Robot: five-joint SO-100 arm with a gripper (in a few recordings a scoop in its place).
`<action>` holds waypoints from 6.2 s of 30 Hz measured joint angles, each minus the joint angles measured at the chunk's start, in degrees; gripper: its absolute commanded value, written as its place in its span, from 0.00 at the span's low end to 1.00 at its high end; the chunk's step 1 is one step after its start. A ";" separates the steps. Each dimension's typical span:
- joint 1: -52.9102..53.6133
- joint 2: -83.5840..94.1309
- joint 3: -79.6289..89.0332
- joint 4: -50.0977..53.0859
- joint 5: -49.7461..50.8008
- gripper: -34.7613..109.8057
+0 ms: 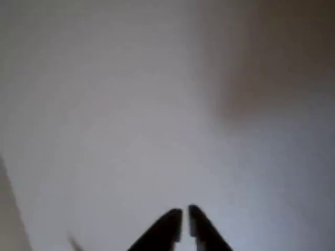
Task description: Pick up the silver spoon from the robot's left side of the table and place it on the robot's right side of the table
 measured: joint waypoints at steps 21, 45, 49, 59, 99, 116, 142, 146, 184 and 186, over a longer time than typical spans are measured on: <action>-32.08 -85.61 -75.32 14.15 -22.50 0.49; -40.87 -129.02 -117.60 16.61 -36.65 0.48; -40.87 -132.71 -121.64 16.88 -36.74 0.47; -40.87 -139.48 -125.24 16.26 -37.44 0.44; -37.00 -150.29 -158.91 32.70 -38.14 0.23; 7.82 -151.26 -160.31 32.96 -57.74 0.23; 23.29 -163.21 -160.49 32.78 -89.03 0.23; 25.49 -163.21 -160.49 32.78 -97.82 0.23; 25.40 -168.22 -165.23 32.78 -106.26 0.23; 24.87 -167.78 -164.79 32.78 -105.47 0.23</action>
